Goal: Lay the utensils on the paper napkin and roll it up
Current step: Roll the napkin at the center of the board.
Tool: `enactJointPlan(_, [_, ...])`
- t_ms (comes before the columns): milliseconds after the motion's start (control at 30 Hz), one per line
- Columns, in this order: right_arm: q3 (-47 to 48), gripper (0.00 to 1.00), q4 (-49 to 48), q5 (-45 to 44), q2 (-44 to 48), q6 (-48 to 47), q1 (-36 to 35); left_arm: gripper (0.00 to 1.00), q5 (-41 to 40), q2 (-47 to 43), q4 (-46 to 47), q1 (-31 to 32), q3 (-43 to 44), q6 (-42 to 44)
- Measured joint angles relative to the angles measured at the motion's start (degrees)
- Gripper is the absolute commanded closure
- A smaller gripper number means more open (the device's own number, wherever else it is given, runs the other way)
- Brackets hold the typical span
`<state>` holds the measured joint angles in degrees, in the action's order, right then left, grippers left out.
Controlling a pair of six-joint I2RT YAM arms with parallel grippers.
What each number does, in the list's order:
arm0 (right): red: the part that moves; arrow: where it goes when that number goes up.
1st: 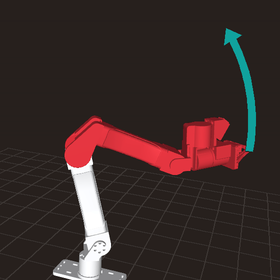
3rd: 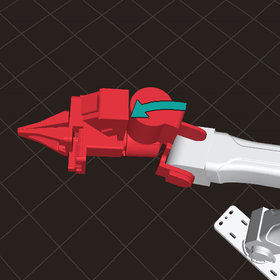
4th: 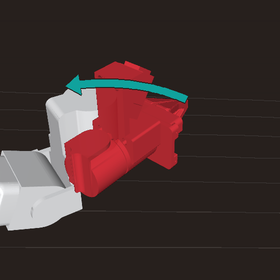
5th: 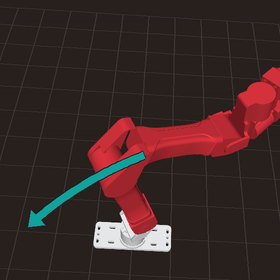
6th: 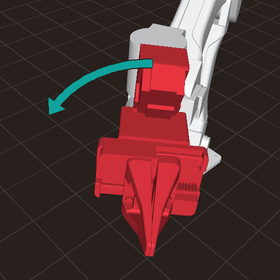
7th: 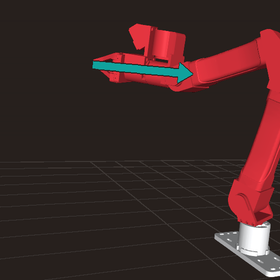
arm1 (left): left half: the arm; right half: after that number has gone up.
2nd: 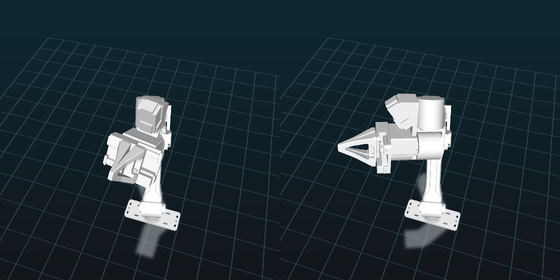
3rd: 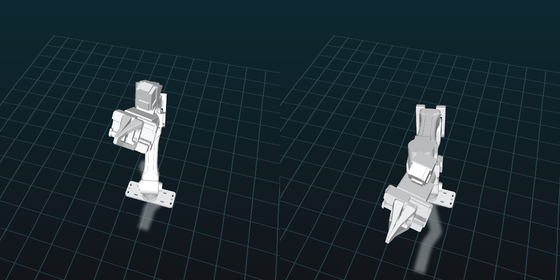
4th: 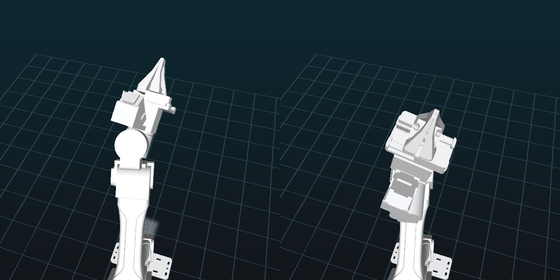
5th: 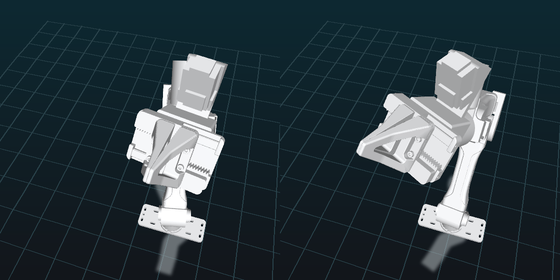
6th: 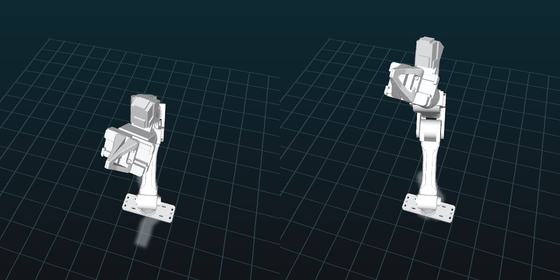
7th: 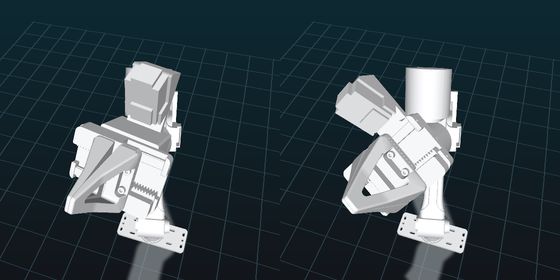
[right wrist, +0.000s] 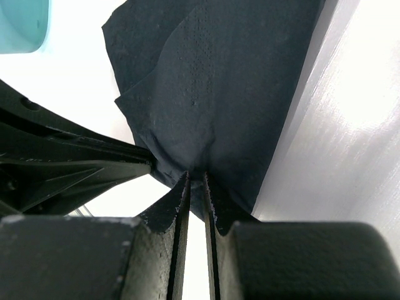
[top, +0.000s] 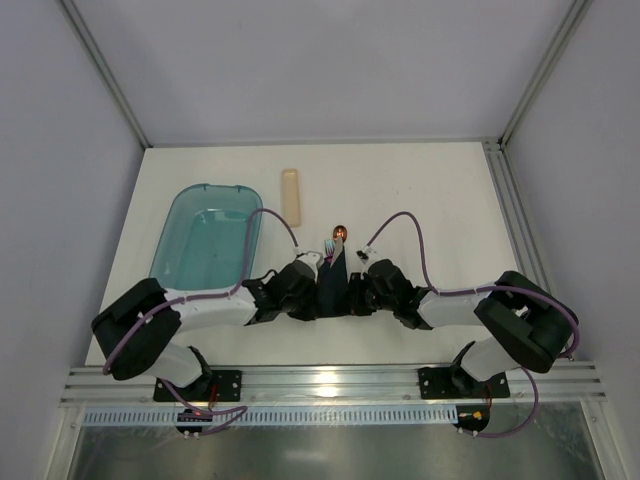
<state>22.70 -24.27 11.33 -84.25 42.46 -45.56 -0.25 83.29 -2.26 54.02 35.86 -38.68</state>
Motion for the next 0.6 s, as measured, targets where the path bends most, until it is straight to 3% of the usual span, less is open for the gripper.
enactJointPlan(267, [-0.1,0.84,-0.2,0.0,0.0,0.0,0.0,0.98,-1.5,-0.6,0.7,0.3,-1.5,-0.9])
enactJointPlan(333, [-0.1,0.84,-0.2,0.0,0.0,0.0,-0.1,0.94,-2.3,-1.2,0.3,0.3,-1.8,-1.2])
enactJointPlan(600, [-0.4,0.84,0.3,-0.2,0.7,0.0,-0.1,0.61,-10.0,-6.1,-9.8,0.0,-0.2,-1.8])
